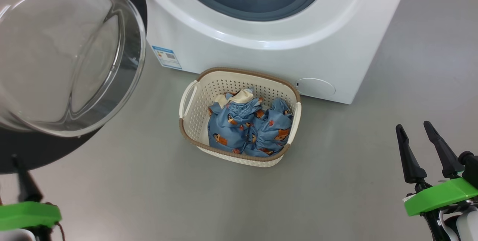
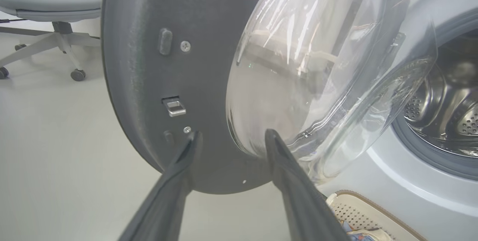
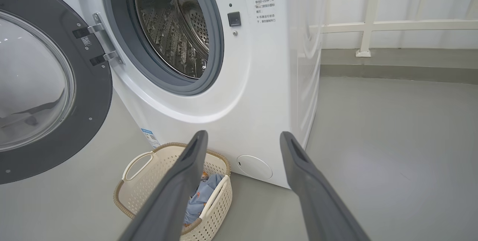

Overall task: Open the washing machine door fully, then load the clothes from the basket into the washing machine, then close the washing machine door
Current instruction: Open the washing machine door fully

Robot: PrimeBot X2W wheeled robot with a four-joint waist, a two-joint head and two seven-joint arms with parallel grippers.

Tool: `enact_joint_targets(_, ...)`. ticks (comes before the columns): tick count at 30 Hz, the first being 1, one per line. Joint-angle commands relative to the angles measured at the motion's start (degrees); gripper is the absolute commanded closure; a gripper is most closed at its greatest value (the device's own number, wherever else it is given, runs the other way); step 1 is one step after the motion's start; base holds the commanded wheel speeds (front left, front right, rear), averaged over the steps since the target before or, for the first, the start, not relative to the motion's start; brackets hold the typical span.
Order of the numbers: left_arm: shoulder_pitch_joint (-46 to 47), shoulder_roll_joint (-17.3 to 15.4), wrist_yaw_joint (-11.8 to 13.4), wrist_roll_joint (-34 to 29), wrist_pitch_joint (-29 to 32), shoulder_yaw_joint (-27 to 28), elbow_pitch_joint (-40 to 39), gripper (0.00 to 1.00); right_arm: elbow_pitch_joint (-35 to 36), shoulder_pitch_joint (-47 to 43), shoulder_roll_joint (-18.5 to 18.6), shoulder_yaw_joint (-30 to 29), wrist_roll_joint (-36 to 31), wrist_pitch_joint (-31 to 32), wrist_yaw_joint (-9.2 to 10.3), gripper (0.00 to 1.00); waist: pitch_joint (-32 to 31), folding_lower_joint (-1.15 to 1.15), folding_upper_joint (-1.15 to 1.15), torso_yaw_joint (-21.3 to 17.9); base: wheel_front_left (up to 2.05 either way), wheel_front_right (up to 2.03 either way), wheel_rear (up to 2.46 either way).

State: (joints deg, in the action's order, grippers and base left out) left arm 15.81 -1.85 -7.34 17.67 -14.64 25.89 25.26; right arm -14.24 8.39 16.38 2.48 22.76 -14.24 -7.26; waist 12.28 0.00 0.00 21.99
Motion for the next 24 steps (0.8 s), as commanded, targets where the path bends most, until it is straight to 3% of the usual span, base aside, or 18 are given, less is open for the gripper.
enact_joint_targets(1, -1.8, -1.8, -0.1, 1.2, -0.4, -0.2, -3.1, 0.0, 1.4, -1.2, 0.4, 1.2, 0.4, -0.8, -0.23, 0.0, -0.5, 0.0, 0.0, -0.8, 0.0, 0.0, 0.0)
enact_joint_targets(11, -5.0, -2.0, -0.1, 3.7, -0.4, -7.2, -7.8, 0.0, 1.7, -1.6, -0.5, 1.1, 0.4, -0.8, -0.23, 0.0, -1.0, 0.0, 0.0, -3.5, 0.0, 0.0, 0.0)
enact_joint_targets(24, -6.1, -4.7, -0.1, 5.4, -0.4, -14.6, -10.3, 0.0, 2.0, -1.9, -1.8, 0.6, 0.3, -0.8, -0.23, 0.0, -1.3, 0.0, 0.0, -9.9, 0.0, 0.0, 0.0)
